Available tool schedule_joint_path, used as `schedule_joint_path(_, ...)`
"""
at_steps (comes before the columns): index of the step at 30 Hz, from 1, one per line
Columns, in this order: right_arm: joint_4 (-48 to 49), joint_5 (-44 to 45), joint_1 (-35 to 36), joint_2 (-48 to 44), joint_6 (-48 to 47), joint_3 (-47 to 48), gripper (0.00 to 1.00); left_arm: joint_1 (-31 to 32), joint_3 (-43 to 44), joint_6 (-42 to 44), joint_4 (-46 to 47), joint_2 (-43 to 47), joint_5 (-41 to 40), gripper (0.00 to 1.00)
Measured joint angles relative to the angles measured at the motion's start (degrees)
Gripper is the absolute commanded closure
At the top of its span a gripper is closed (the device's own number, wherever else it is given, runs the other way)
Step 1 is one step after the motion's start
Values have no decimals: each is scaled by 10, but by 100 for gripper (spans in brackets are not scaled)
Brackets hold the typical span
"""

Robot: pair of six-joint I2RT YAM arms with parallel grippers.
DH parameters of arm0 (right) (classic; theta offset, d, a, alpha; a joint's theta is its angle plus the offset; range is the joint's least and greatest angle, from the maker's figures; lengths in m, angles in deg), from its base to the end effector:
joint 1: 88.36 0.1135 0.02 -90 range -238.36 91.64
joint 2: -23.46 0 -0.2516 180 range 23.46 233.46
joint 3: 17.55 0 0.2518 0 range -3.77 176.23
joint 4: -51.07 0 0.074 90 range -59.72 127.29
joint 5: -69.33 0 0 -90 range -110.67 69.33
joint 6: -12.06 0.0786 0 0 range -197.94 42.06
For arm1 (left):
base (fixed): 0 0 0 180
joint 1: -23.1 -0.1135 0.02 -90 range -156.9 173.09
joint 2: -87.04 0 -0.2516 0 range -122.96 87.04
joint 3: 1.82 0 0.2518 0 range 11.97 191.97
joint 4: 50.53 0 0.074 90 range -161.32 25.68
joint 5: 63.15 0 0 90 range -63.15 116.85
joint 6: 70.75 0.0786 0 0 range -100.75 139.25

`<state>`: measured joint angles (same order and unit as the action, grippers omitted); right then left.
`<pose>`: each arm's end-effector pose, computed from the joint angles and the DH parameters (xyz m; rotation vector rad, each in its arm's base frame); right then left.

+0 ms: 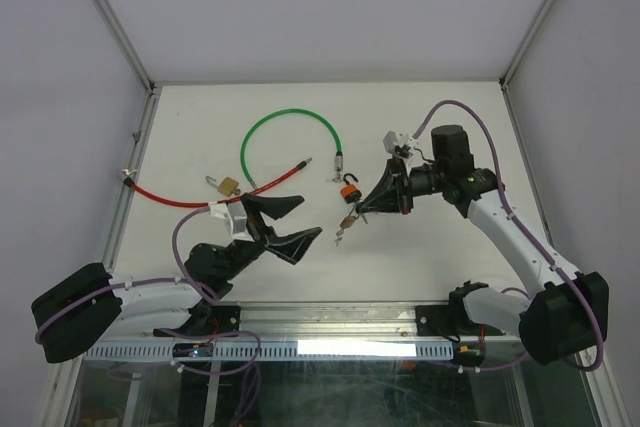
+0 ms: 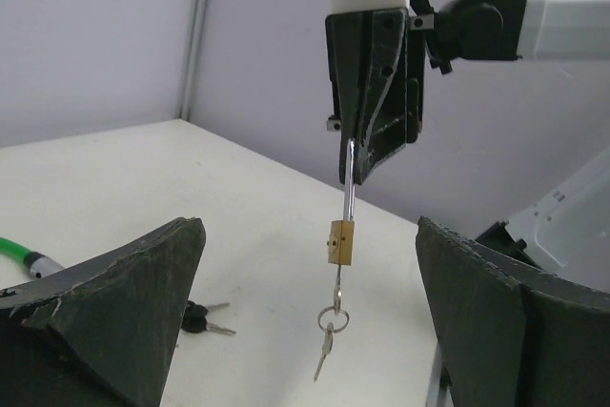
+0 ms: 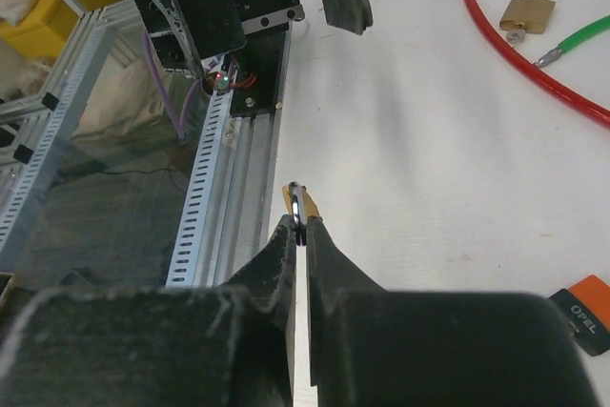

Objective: Lock with the key
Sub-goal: Adjust the lock.

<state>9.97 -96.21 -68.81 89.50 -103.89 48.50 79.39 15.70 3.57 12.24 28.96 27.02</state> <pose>0.2009 0.1521 0.2819 -1.3215 1.4594 1.3894 0.1217 -0.1828 0.2210 0.4386 1.1773 -1.1003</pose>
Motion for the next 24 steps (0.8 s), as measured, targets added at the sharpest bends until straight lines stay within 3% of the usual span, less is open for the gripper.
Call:
schedule_joint_path(4,77,16,-2,-16,113,-16,100,-2,3,7,10,3,-11,1)
schedule_joint_path(10,217,16,-37,-62,244,-83,100,-30,33,-45,33,-64,48,4)
schedule_joint_path(17,263,19,-68,-69,297,-98,100,-85,67,-174,59,-204,127,26)
schedule_joint_path(24,302,23,-78,-84,327,-114,100,-50,101,-198,59,-260,144,30)
